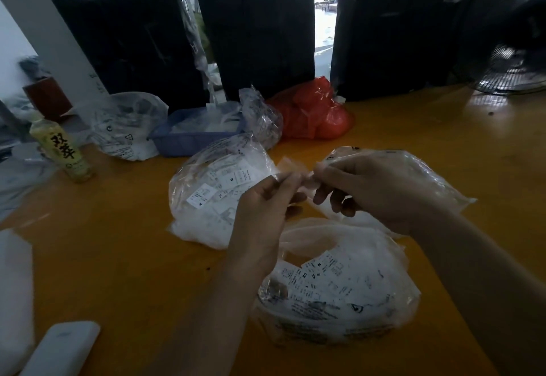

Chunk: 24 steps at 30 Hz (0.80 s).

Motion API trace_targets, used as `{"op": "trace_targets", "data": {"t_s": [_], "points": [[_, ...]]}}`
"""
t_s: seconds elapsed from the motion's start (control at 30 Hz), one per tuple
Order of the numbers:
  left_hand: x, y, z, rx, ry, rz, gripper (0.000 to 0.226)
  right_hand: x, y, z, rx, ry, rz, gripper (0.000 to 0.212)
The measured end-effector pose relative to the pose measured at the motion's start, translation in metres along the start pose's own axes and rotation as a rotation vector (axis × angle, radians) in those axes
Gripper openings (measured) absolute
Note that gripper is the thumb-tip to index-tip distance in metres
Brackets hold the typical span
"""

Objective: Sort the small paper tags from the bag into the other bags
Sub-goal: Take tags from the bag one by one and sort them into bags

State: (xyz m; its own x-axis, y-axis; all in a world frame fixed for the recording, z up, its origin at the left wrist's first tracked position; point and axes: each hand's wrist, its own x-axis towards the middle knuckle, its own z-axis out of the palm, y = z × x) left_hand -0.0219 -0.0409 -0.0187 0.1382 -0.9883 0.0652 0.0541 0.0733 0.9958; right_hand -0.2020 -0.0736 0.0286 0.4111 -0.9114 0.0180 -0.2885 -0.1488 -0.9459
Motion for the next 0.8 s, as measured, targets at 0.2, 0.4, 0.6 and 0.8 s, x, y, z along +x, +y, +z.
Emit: {"op": "trace_targets", "data": {"t_s": [0.2,0.4,0.6,0.8], "points": [[-0.001,0.003,0.002,0.005,0.030,-0.015,0.035,0.004,0.010,0.005,-0.224,0.008,-0.105,0.016],[-0.004,0.006,0.005,-0.194,0.027,-0.033,0.016,0.006,0.014,0.008,-0.305,0.027,-0.120,0.025],[-0.009,0.012,0.000,0.072,-0.137,-0.023,0.016,0.006,0.010,0.005,-0.396,0.189,-0.268,0.030],[-0.005,0.007,0.000,-0.097,-0.059,-0.071,0.019,0.012,0.015,0.008,-0.415,0.253,-0.220,0.022]]}}
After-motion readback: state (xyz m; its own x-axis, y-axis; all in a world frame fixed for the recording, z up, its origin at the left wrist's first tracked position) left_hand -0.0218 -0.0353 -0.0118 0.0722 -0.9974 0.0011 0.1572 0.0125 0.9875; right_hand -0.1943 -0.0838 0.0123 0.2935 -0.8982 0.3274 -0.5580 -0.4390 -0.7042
